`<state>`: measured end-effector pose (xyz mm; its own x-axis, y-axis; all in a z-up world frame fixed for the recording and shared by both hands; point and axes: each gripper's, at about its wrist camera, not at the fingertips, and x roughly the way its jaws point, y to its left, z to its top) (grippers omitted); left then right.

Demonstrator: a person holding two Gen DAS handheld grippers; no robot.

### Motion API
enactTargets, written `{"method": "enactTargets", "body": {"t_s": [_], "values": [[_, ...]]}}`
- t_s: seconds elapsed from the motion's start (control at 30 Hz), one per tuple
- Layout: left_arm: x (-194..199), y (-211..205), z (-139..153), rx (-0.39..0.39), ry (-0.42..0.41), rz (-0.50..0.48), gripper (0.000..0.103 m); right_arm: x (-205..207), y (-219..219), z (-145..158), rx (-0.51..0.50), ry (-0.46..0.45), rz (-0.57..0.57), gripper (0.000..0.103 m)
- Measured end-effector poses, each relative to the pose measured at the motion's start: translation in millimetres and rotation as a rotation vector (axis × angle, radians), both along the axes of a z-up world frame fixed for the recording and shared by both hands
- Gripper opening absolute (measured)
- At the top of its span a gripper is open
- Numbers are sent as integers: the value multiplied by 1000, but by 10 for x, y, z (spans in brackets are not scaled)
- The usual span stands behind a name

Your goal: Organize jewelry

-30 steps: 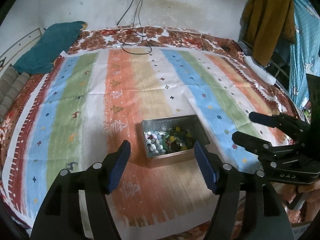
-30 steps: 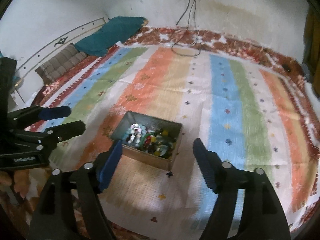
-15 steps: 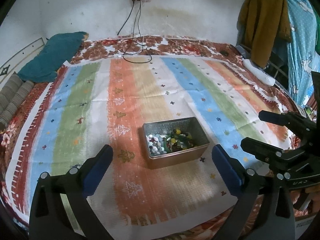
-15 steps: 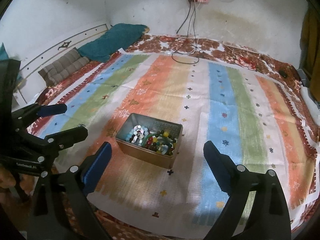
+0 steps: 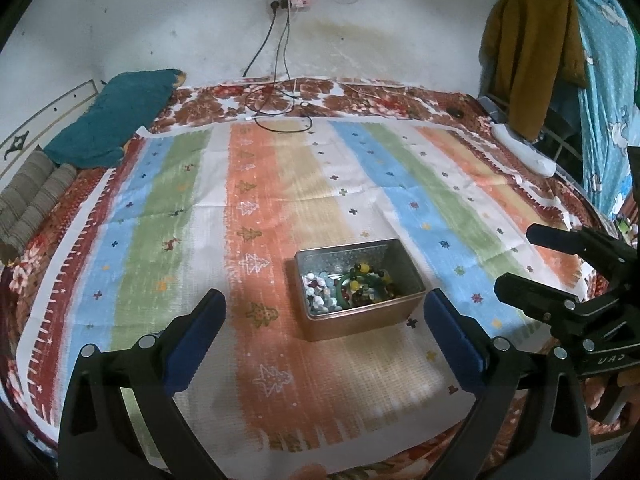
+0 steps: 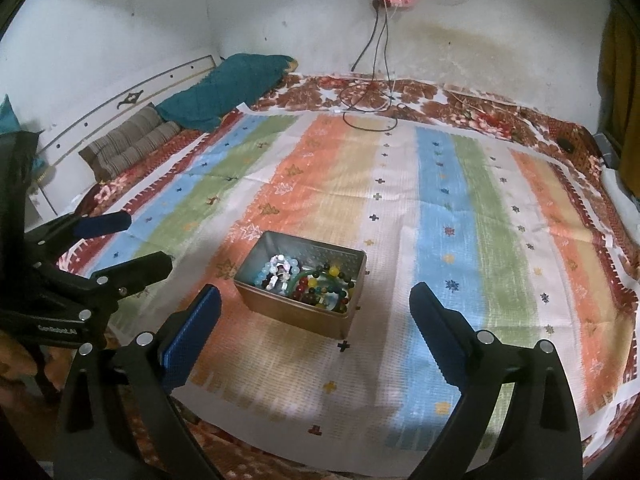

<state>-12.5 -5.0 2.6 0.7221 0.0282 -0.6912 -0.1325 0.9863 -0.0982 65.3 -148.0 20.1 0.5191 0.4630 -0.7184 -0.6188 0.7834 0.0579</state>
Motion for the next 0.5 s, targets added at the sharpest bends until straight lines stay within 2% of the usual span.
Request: {"method": "enactTargets", "body": {"t_s": [0.5], "values": [[-24, -84, 12, 21, -11, -28, 97, -18, 14, 9, 4, 1, 1, 96]]}}
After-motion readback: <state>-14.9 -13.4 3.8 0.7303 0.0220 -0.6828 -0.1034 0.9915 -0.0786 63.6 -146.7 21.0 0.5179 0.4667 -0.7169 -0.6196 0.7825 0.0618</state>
